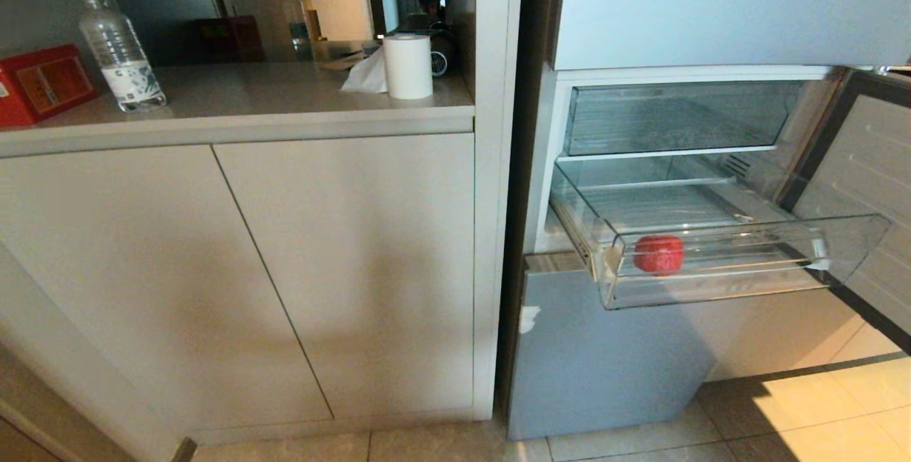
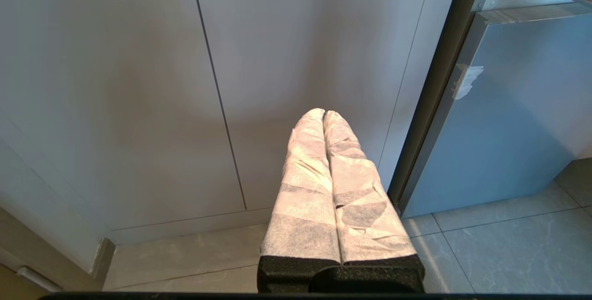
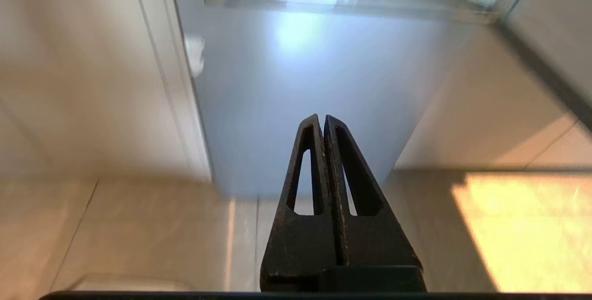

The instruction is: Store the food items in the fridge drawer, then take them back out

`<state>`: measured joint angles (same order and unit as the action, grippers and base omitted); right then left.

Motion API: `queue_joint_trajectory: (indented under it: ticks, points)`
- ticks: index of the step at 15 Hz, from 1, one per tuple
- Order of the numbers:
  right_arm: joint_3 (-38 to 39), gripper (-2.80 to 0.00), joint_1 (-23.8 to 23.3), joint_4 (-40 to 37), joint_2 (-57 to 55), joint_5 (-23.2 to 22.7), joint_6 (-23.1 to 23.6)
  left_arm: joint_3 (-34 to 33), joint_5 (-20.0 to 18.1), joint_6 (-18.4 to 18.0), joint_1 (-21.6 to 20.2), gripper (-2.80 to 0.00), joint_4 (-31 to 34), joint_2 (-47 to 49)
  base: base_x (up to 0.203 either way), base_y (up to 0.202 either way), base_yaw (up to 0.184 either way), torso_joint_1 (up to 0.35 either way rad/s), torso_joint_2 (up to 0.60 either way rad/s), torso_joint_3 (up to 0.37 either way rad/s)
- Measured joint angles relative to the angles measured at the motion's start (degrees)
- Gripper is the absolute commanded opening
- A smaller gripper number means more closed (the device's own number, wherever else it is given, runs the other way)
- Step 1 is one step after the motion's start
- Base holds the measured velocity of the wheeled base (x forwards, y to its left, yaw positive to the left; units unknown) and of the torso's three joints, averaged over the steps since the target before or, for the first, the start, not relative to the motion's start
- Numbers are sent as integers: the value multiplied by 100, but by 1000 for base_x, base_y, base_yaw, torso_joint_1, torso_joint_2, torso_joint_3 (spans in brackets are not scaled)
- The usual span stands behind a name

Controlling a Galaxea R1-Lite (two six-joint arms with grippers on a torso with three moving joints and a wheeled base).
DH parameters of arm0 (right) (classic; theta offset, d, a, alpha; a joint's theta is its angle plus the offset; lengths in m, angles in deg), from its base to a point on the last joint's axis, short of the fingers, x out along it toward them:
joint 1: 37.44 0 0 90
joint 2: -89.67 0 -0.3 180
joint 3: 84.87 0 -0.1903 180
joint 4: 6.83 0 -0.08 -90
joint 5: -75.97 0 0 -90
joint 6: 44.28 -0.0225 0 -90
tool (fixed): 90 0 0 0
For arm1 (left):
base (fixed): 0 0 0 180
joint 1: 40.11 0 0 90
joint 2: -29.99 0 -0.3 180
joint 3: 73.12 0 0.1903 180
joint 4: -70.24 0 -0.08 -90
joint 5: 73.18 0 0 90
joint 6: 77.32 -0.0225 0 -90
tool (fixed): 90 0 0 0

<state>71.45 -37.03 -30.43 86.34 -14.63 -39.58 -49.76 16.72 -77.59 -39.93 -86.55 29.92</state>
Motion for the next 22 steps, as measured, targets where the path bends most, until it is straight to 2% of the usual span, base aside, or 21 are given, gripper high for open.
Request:
queue_joint_trajectory:
  ticks: [5,19,22]
  points:
    - [27,-280,-25,-3,315,112,-219,0,2,2,-5,-280,0,0,2,1,-16,0,0,0]
    - [32,-280,-28,-28,344,112,-239,0,0,2,0,-280,0,0,1,7,-172,3,2,2]
    - [32,-280,-28,-18,344,132,-442,0,0,0,3,-280,0,0,1,7,-150,3,1,3]
